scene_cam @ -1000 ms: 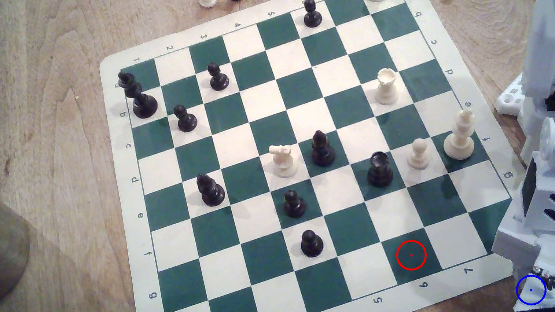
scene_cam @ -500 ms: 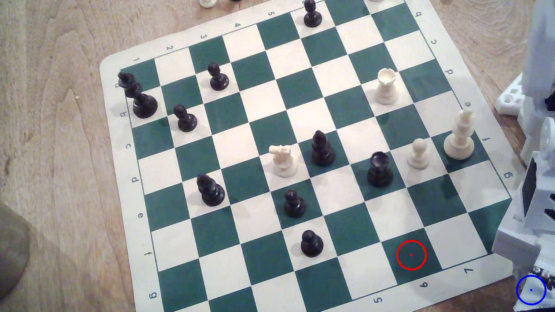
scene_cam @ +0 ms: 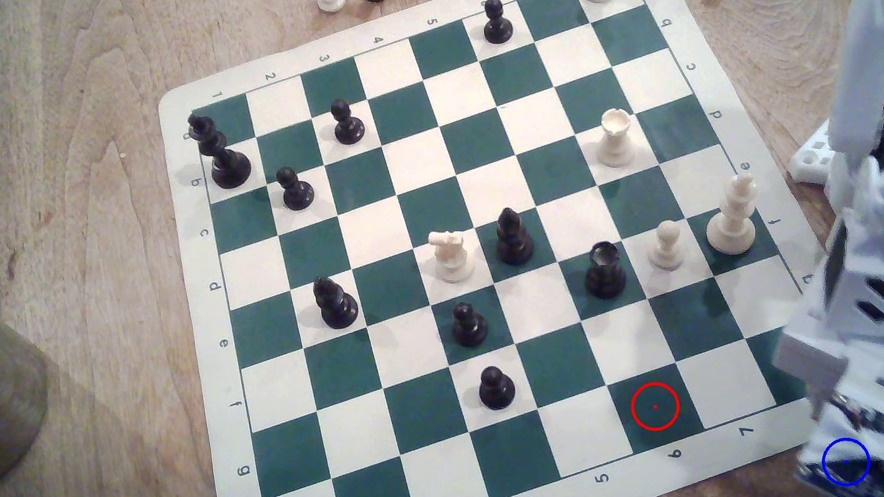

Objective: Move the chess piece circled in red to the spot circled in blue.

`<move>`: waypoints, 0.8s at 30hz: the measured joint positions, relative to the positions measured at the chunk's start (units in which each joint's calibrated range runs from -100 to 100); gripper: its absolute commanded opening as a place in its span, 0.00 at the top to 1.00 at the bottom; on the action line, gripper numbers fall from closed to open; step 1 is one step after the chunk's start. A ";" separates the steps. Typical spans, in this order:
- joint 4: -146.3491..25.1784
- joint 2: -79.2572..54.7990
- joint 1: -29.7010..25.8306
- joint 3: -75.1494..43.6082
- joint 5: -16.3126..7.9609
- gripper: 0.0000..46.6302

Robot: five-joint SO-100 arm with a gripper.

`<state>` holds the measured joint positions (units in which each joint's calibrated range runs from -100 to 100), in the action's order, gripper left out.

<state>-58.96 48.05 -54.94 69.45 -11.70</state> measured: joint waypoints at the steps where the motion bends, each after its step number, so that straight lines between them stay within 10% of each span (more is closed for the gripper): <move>1: -0.72 0.59 0.07 -0.81 0.34 0.43; 6: -7.89 5.78 4.94 -6.51 2.88 0.50; 16: -9.00 18.68 27.51 -16.00 9.28 0.97; 24: 6.61 24.21 41.00 -7.77 9.62 0.99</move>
<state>-52.35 72.27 -13.94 61.68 -2.08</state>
